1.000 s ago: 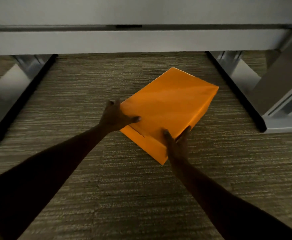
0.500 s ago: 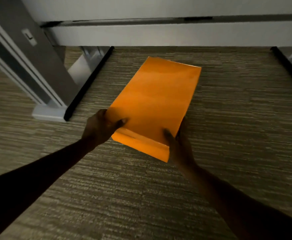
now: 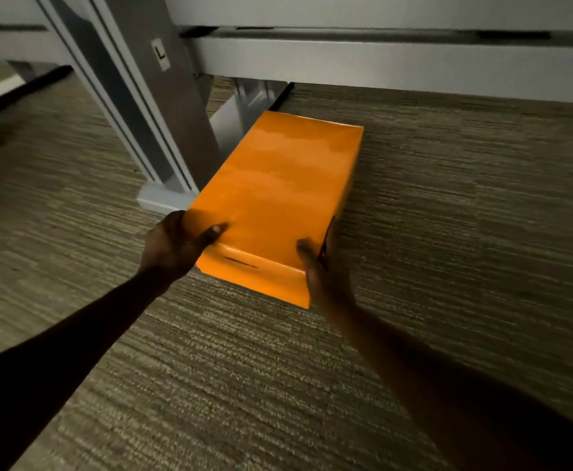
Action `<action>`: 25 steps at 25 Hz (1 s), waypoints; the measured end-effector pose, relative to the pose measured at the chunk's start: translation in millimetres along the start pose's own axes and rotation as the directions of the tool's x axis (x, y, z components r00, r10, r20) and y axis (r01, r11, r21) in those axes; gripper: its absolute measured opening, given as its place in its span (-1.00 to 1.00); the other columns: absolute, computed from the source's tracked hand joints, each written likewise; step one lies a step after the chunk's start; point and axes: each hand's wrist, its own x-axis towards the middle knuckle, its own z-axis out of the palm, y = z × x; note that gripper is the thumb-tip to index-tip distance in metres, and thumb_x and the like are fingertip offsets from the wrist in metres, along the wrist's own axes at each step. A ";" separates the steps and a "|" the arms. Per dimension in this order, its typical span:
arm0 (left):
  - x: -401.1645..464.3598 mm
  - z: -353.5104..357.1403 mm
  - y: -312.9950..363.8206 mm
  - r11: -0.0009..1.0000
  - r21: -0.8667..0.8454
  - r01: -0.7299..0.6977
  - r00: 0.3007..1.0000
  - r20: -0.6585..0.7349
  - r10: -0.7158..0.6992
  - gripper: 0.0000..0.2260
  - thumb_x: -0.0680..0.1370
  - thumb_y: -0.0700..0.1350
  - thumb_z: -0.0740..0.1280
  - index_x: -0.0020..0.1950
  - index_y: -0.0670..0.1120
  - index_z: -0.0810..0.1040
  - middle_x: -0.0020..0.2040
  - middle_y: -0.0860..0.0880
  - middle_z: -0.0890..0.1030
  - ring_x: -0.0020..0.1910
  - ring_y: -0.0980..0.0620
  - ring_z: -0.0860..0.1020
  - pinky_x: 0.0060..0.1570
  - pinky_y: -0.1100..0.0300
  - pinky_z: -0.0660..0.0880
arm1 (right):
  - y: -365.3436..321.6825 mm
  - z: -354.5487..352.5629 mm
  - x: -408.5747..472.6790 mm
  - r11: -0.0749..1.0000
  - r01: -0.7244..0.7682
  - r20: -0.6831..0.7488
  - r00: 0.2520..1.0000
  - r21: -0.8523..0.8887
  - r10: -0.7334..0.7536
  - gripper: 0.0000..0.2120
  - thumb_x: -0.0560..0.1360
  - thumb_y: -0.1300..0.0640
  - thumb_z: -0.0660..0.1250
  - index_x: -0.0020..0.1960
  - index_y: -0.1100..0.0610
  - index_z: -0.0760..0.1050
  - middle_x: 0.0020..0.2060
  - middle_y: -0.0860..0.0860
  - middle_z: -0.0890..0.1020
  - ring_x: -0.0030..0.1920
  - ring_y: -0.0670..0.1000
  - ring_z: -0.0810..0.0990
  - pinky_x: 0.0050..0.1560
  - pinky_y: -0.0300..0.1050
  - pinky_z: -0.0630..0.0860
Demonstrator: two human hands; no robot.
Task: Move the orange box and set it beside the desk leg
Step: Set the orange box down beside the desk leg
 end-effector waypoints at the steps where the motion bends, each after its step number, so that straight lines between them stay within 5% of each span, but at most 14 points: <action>1: 2.8 -5.9 -8.9 1.000 0.008 0.020 1.000 -0.009 -0.020 -0.34 0.25 0.50 0.40 0.06 0.00 0.62 -0.25 0.08 0.57 -0.20 0.00 0.56 -0.30 0.13 0.37 | -1.3 11.3 1.8 1.000 -0.005 0.023 1.000 0.010 0.004 -0.21 0.68 -0.02 0.29 0.71 0.00 -0.12 0.64 0.11 0.28 0.52 0.15 0.38 0.33 -0.26 0.28; 6: 14.3 -24.9 -48.0 0.999 0.029 0.044 0.999 0.007 -0.044 -0.26 0.25 0.51 0.30 0.12 -0.06 0.63 -0.10 -0.07 0.66 -0.05 -0.16 0.64 -0.12 0.02 0.52 | -3.4 54.0 5.9 0.999 -0.009 0.088 0.996 0.032 0.006 -0.21 0.67 -0.03 0.30 0.71 -0.01 -0.13 0.68 0.11 0.17 0.60 0.16 0.30 0.52 0.00 0.32; 13: 22.9 -23.0 -83.4 0.991 -0.063 0.121 0.991 0.071 -0.117 -0.22 0.22 0.49 0.39 0.14 -0.10 0.62 -0.04 -0.09 0.67 0.03 -0.24 0.67 0.00 -0.13 0.60 | -1.0 71.1 -0.7 0.998 -0.048 0.118 0.992 0.045 0.043 -0.17 0.65 0.01 0.35 0.71 0.02 -0.11 0.67 0.12 0.19 0.58 0.17 0.34 0.52 0.13 0.40; 19: 18.5 -5.4 -91.6 0.864 -0.354 0.359 0.932 0.093 -0.349 0.18 0.05 0.61 0.44 0.53 0.03 0.35 0.38 -0.08 0.54 0.25 -0.04 0.53 0.21 0.02 0.49 | -2.7 73.4 6.7 0.982 -0.190 0.085 0.978 -0.008 0.190 -0.12 0.60 -0.11 0.39 0.71 0.11 -0.04 0.65 0.18 0.24 0.60 0.22 0.30 0.55 0.20 0.33; 25: 0.6 2.1 -96.9 0.861 -0.321 0.396 0.917 0.088 -0.389 -0.05 0.07 0.53 0.54 0.35 0.13 0.47 0.14 0.05 0.66 0.08 -0.01 0.64 0.12 -0.04 0.62 | 9.4 74.6 -13.0 0.970 -0.207 0.087 0.977 0.128 0.197 -0.25 0.63 -0.06 0.37 0.70 -0.03 0.08 0.55 0.12 0.44 0.42 0.16 0.53 0.40 0.11 0.51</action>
